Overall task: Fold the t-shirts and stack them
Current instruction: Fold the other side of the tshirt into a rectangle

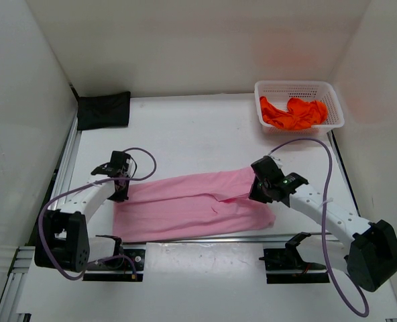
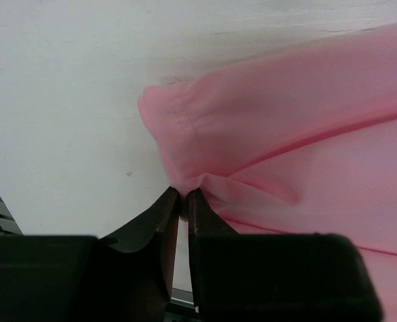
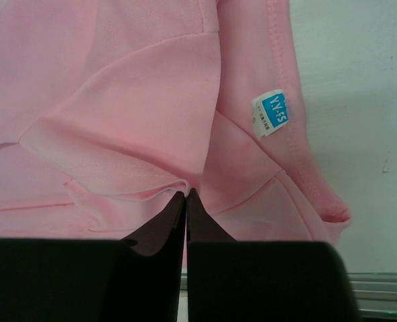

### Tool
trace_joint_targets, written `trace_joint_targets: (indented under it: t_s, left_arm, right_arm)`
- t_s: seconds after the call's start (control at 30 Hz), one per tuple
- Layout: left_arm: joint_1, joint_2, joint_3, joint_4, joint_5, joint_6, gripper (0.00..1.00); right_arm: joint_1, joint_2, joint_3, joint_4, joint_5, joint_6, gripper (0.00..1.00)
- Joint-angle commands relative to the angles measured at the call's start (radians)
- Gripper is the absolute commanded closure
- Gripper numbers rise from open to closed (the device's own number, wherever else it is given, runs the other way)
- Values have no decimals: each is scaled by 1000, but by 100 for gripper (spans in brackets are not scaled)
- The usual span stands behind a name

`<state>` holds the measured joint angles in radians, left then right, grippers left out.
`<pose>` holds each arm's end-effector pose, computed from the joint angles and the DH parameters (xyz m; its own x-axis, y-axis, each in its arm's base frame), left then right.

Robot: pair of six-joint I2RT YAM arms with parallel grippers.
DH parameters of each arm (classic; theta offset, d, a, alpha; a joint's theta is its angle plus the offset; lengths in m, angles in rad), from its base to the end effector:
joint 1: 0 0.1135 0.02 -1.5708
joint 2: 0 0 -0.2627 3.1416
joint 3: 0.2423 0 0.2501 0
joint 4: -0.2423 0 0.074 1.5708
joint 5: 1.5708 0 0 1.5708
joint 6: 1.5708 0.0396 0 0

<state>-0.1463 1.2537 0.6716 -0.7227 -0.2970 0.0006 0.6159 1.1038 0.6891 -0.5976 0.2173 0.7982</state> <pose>0.2028 -0.0182 0.1718 -0.9545 0.1412 -0.2627 0.0639 0.9571 0.2825 0.1746 0.1131 0.2096 -0.8203 0.2761 -0.5008 0.1671 0.9532 0.2519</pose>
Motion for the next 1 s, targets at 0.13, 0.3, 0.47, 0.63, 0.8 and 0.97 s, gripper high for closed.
trace_joint_targets:
  t_s: [0.13,0.3,0.47,0.63,0.8,0.97]
  left_arm:
    - [-3,-8,19,8,-36,-1,47]
    - [-12,-91,55,-3,-70,-1,28]
    - [-221,-134,242,-3,-16,-1,26]
    - [-514,76,486,-37,-27,-1,36]
    - [-725,292,658,-46,126,-1,44]
    - [-797,446,736,-23,245,-1,45]
  right_arm:
    - [2,25,-3,25,7,19,100]
    - [2,34,-3,35,7,19,100]
    - [2,89,47,44,7,-14,100]
    - [-44,230,191,55,7,-82,100]
    - [-133,413,309,64,-68,-96,100]
    - [-188,528,355,64,-108,-86,100]
